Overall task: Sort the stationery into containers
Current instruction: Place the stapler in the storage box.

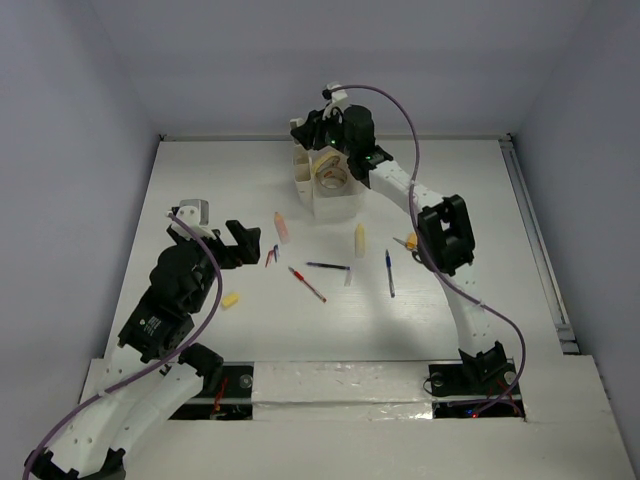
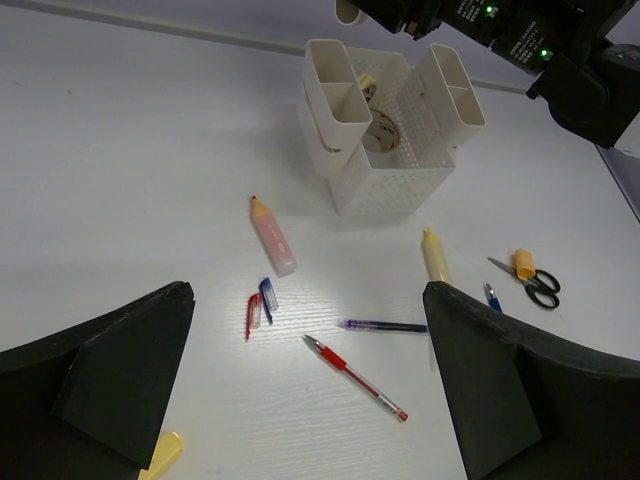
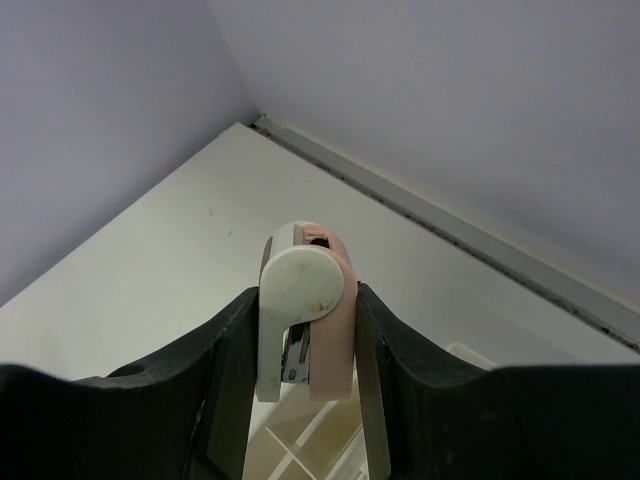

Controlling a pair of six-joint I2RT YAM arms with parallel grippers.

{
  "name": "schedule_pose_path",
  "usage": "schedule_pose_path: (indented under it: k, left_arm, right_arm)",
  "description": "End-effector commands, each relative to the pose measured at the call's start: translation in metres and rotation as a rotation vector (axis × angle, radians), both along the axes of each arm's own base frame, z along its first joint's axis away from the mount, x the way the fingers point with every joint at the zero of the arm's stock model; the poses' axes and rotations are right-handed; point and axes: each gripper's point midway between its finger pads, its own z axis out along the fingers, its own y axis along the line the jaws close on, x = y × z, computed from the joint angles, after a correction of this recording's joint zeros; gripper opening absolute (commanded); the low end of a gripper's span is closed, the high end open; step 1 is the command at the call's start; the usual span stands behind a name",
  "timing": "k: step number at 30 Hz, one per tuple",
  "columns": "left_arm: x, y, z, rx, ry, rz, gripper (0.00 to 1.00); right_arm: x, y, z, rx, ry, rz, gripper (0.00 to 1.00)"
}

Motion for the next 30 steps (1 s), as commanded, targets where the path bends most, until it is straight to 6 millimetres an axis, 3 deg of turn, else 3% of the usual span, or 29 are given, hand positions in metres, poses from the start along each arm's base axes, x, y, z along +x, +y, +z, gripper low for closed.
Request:
schedule_pose_path:
  k: [1,15,18,22,30]
  left_arm:
    - [0.006,0.002,0.009,-0.006,-0.036,0.017,0.99]
    - [0.007,0.003,0.009,-0.008,-0.036,0.015,0.99]
    - [0.006,0.003,0.009,-0.009,-0.038,0.016,0.99]
    - [0.007,0.002,0.009,-0.008,-0.036,0.014,0.99]
    - [0.006,0.002,0.009,-0.010,-0.038,0.008,0.99]
  right_arm:
    - [-0.002,0.008,0.008,0.046,-0.040,0.044,0.33]
    - [-0.003,0.013,-0.016,0.044,0.010,0.075,0.36]
    - [-0.003,0.013,-0.015,0.044,0.006,0.076,0.40]
    - [-0.003,0.012,-0.012,0.044,-0.003,0.072,0.53]
    - [-0.005,0.010,-0.010,0.049,-0.011,0.066,0.61]
